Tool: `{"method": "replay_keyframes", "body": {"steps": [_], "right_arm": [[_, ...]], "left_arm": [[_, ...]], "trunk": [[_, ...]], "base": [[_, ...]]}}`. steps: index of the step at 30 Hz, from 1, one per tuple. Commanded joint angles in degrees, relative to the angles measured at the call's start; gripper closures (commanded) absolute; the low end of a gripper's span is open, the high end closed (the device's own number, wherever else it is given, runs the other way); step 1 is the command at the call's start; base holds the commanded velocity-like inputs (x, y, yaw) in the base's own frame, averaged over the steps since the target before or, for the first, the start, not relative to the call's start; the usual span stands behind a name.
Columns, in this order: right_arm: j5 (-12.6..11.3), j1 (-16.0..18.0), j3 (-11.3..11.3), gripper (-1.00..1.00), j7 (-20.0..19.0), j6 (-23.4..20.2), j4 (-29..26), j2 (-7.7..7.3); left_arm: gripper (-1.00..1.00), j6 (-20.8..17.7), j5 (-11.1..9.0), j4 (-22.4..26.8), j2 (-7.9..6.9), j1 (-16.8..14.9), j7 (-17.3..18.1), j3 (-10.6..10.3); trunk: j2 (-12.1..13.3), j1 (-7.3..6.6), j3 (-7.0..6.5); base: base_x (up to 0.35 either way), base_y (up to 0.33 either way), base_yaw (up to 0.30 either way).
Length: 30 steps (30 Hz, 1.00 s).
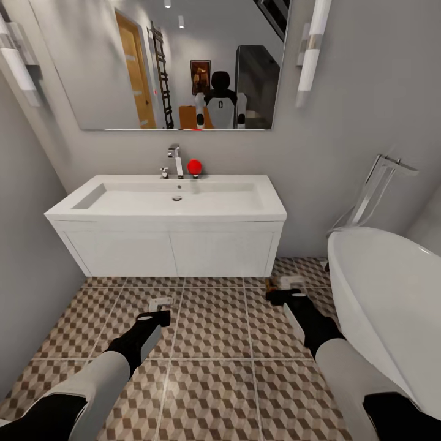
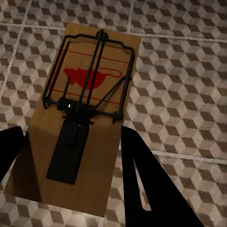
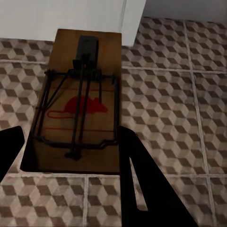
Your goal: Take the four mousetraps from the cabinet in the bathroom and place them on the bathroom floor. Make sure all four end up on the same floor surface, and ensure that at least two of them are either under or directly next to the same bathroom sink.
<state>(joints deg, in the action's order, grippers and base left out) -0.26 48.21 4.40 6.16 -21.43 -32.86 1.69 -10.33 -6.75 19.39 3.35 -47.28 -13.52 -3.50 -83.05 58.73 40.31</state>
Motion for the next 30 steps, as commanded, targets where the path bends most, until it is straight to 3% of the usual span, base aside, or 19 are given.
{"method": "replay_keyframes", "body": {"steps": [1, 4, 5, 6, 8, 10, 13, 16, 19, 21, 22, 24, 27, 30], "right_arm": [[0.0, 0.0, 0.3, 1.00, -0.1, 0.2, 0.6, -0.06], [0.0, 0.1, 0.3, 1.00, -0.6, 0.9, 1.5, 0.03], [0.0, 0.1, 0.3, 1.00, -0.7, 1.0, 1.6, 0.09], [0.0, 0.1, 0.3, 1.00, -0.7, 1.0, 1.7, 0.10], [0.0, 0.1, 0.4, 1.00, -0.8, 1.1, 1.8, 0.18], [0.0, 0.1, 0.4, 1.00, -0.8, 1.1, 1.8, 0.21], [0.0, 0.1, 0.4, 1.00, -0.8, 1.1, 1.8, 0.25], [0.0, 0.1, 0.4, 1.00, -0.8, 1.1, 1.8, 0.29], [0.0, 0.0, 0.4, 1.00, -0.8, 1.1, 1.9, 0.32], [0.0, 0.0, 0.4, 1.00, -0.8, 1.1, 1.8, 0.32], [0.0, 0.1, 0.4, 1.00, -0.8, 1.2, 1.8, 0.31], [0.0, 0.1, 0.4, 1.00, -0.8, 1.2, 1.8, 0.28], [0.0, 0.1, 0.4, 1.00, -0.9, 1.2, 1.8, 0.25], [0.1, 0.1, 0.3, 1.00, -0.9, 1.2, 1.8, 0.24]], "left_arm": [[1.00, -0.4, -0.4, 0.2, -0.01, 0.0, -0.5, -0.3], [1.00, -2.4, -0.4, 1.8, 0.08, -0.1, -0.7, 0.0], [1.00, -7.7, -0.3, 4.8, -0.08, -0.3, -0.7, 0.0], [1.00, -10.3, -0.3, 6.5, -0.19, -0.5, -0.7, 0.0], [1.00, -23.0, -0.3, 14.8, -0.57, -2.0, -0.7, 0.1], [1.00, -30.4, -0.2, 19.4, -0.75, -4.1, -0.7, 0.1], [1.00, -35.7, -0.2, 20.3, -1.21, -8.8, -0.8, 0.1], [1.00, -37.4, -0.2, 18.6, -1.46, -11.3, -0.9, 0.1], [1.00, -35.3, -0.3, 13.0, -1.44, -12.2, -0.8, 0.1], [1.00, -29.7, -0.3, 8.0, -1.21, -12.4, -0.6, 0.1], [1.00, -22.2, -0.4, 3.9, -0.48, -12.4, -0.5, 0.0], [1.00, -16.3, -0.4, 1.2, 0.21, -12.5, -0.5, -0.2], [1.00, -11.9, -0.3, -0.9, 0.71, -12.6, -0.4, -0.4], [1.00, -10.4, -0.3, -1.6, 0.84, -12.6, -0.4, -0.4]], "trunk": [[0.0, 0.00, 0.05], [0.0, 0.00, 0.05], [0.0, 0.00, 0.05], [0.0, 0.00, 0.05], [0.0, 0.00, 0.05], [0.0, 0.00, 0.05], [0.0, 0.00, 0.05], [0.0, 0.00, 0.05], [0.0, 0.00, 0.05], [0.0, 0.00, 0.05], [0.0, 0.00, 0.05], [0.0, 0.00, 0.05], [0.0, 0.00, 0.05], [0.0, 0.00, 0.05]], "base": [[0.000, 0.000, 0.000], [0.000, 0.000, 0.000], [0.000, 0.000, 0.000], [0.000, 0.000, 0.000], [0.000, 0.000, 0.000], [0.000, 0.000, 0.000], [0.000, 0.000, 0.000], [0.000, 0.000, 0.000], [0.000, 0.000, 0.000], [0.000, 0.000, 0.000], [0.000, 0.000, 0.000], [0.000, 0.000, 0.000], [0.000, 0.000, 0.000], [0.000, 0.000, 0.000]]}}
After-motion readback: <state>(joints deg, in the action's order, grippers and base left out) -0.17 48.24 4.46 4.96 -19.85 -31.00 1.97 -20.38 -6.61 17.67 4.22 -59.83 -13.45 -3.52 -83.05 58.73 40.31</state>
